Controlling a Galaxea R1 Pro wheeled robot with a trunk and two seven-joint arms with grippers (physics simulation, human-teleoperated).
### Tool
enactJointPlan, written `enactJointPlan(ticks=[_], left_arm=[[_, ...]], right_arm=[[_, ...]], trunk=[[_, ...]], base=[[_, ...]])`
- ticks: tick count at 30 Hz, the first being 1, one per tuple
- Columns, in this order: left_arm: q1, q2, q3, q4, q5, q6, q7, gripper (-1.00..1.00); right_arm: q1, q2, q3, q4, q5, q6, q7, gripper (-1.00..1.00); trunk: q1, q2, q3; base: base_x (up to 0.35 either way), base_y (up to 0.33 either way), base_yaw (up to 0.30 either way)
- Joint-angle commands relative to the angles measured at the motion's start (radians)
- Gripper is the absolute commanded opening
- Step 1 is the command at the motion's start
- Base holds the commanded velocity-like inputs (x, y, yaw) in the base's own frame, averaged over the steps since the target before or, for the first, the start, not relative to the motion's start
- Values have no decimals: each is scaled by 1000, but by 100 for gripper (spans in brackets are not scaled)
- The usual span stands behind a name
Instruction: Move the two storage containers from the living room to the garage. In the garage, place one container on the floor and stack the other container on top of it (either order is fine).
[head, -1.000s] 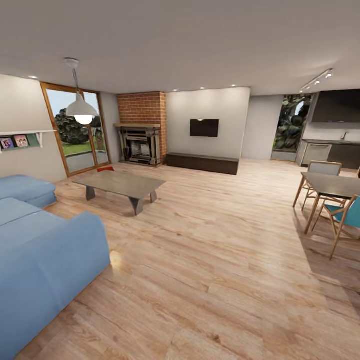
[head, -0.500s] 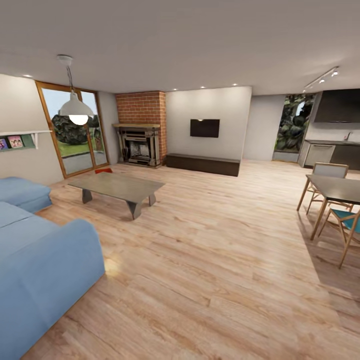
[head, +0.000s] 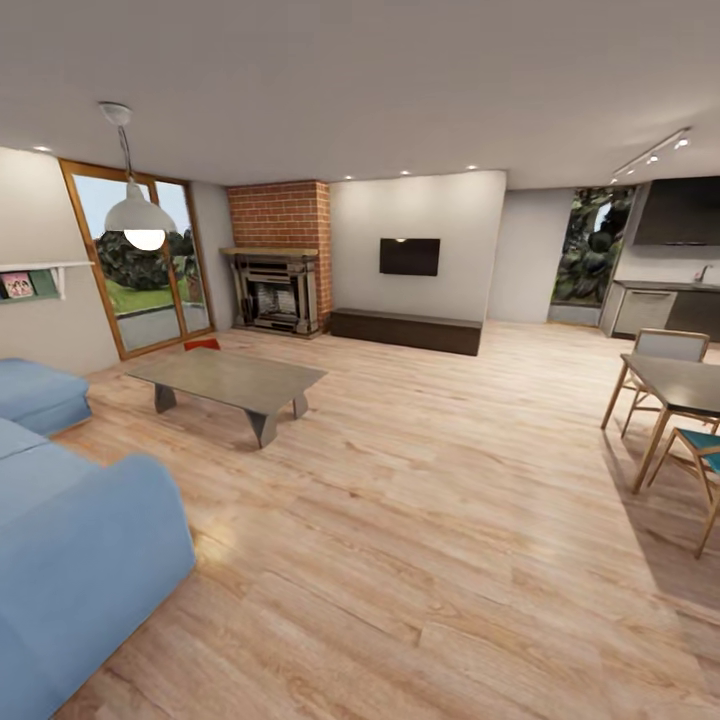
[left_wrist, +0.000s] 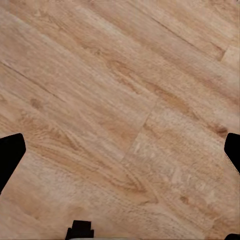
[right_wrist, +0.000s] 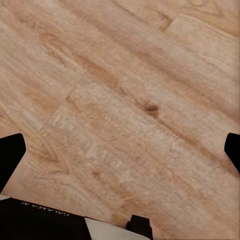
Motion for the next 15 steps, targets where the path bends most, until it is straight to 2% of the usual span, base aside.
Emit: enactJointPlan(ticks=[1, 15], left_arm=[[-1, 0, 8, 1, 8, -1, -10, 100], [-1, 0, 8, 2, 8, -1, -10, 100]], right_arm=[[-1, 0, -6, 0, 7, -3, 3, 100], [-1, 0, -7, 0, 7, -3, 3, 100]], trunk=[[1, -1, -2], [1, -1, -2]], base=[[323, -4, 0], [323, -7, 0]])
